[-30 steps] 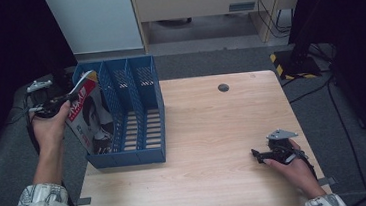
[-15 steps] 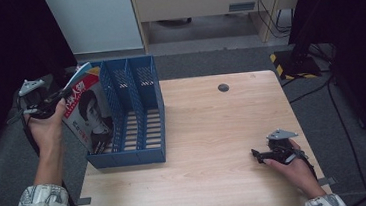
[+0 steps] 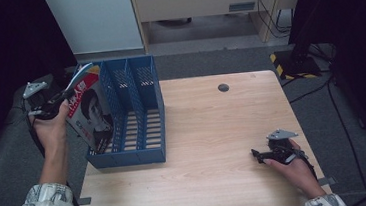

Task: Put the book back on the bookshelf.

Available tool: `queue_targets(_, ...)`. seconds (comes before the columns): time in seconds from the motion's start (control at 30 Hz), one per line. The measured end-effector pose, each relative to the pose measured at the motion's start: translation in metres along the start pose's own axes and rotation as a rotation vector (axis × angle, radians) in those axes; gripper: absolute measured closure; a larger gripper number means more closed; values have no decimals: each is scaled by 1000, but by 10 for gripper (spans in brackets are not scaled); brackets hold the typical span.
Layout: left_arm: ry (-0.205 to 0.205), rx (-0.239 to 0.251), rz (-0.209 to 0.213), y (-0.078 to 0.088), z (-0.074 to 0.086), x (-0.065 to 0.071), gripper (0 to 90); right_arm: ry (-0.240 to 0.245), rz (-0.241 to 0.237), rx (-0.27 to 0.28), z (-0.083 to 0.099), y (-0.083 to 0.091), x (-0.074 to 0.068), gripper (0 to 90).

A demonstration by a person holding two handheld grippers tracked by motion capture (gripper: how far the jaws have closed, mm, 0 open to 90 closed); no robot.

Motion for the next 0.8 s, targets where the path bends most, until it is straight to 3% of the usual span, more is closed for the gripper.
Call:
queue_targets(0.27,-1,-14,6,-1,2,0,849,-2,2,1,0,0,0,127)
queue_targets(0.47,-26,12,-5,3,-5,4,669,-2,1,1,0,0,0,127)
queue_targets(0.8,-141,35,34,13,-14,26,381,-2,2,2,0,0,-1,127)
Point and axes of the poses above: each handheld gripper's, and its own axes: y roughly backward along the jaws, z roughly out of its underside, x roughly to its right, the point moved 6 cm from there along -y, roughly forward along the jaws, and after that the axes turned 4 degrees about z, right-handed, at the moved point
